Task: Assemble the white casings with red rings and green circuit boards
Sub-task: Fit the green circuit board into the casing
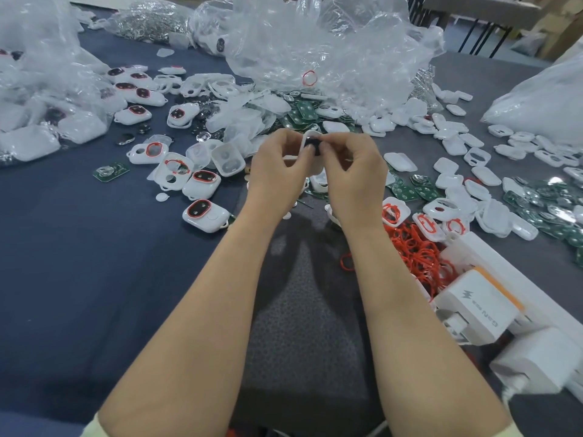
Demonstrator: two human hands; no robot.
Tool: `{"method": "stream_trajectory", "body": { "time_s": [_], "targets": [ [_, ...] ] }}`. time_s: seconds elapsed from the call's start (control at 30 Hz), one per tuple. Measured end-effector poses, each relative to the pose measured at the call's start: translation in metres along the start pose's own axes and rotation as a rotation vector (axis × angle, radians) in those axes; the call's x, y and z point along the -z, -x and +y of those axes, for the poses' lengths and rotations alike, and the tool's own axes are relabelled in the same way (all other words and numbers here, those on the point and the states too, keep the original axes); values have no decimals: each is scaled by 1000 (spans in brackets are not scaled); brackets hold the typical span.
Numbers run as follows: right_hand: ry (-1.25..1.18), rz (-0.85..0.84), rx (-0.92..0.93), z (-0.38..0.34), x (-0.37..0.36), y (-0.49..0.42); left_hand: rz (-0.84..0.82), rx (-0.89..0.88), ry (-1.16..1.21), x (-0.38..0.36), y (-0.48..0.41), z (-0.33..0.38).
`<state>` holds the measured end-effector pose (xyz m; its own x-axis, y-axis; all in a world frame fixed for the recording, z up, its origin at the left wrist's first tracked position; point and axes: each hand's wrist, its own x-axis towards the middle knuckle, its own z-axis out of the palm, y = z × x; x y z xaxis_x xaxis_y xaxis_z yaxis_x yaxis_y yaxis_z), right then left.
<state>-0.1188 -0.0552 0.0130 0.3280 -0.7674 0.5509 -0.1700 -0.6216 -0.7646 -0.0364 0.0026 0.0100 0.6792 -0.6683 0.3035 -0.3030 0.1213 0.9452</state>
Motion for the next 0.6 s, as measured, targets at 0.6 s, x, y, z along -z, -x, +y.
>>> {"method": "stream_trajectory", "body": {
  "time_s": [0.6],
  "targets": [
    [-80,-155,-297,7,2,-7,-36,171,-13,3,-2,-8]
  ]
}}
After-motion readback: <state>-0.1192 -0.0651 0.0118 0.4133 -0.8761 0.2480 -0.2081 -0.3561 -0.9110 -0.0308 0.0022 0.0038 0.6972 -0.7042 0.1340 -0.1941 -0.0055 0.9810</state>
